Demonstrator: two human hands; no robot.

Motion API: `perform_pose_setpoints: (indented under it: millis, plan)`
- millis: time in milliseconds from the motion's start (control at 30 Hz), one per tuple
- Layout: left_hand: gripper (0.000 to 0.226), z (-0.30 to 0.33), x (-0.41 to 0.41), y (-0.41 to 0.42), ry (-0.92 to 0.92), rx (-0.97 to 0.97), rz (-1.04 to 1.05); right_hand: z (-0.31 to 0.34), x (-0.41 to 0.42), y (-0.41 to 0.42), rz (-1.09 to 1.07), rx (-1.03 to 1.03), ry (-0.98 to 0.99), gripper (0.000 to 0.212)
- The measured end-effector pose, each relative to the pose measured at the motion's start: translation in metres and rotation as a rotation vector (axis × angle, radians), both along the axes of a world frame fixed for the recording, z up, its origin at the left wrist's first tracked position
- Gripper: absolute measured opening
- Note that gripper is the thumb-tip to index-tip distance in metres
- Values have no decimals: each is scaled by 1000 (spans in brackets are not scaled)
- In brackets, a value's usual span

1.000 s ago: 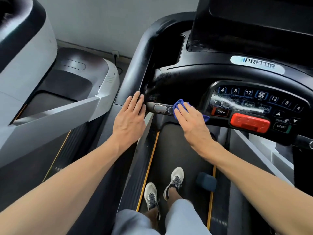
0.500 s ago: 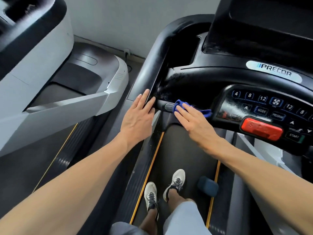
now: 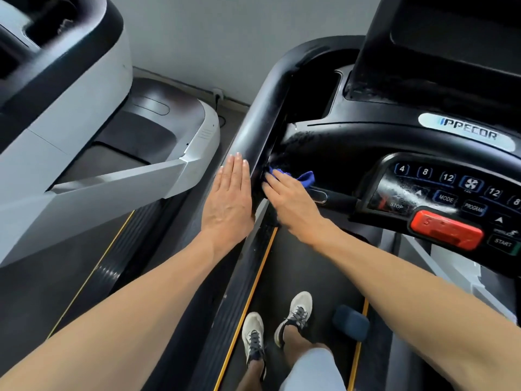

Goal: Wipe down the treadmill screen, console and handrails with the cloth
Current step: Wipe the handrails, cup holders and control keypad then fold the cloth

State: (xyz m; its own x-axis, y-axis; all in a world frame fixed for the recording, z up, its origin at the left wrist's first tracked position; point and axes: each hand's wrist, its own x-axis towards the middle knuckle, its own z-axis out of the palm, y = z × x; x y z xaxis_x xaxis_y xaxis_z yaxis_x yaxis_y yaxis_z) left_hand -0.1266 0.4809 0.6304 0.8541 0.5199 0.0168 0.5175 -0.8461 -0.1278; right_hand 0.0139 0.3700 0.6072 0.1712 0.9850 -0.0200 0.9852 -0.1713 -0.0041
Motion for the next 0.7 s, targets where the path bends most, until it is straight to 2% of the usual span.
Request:
perform_pose_setpoints:
  millis: [133, 233, 400, 500, 567, 633, 700]
  plan:
    - [96, 3, -1, 1, 18, -22, -11, -1, 5, -28, 35, 61, -37, 57]
    - [92, 6, 0, -1, 21, -38, 6, 0, 5, -59, -1, 122, -19, 61]
    - [95, 4, 1, -1, 24, -57, -1, -6, -12, 11, -213, 189, 71, 56]
    - [100, 7, -1, 2, 16, -131, -9, -7, -24, 27, -396, 261, 245, 53]
    - [103, 11, -5, 12, -8, -205, -22, -4, -31, 23, -483, 392, 409, 43]
    - [104, 17, -12, 25, -29, -273, -73, 10, -43, 30, -663, 595, 722, 36]
    - [100, 19, -20, 33, -77, -285, -121, 25, -63, 43, -824, 671, 1066, 43]
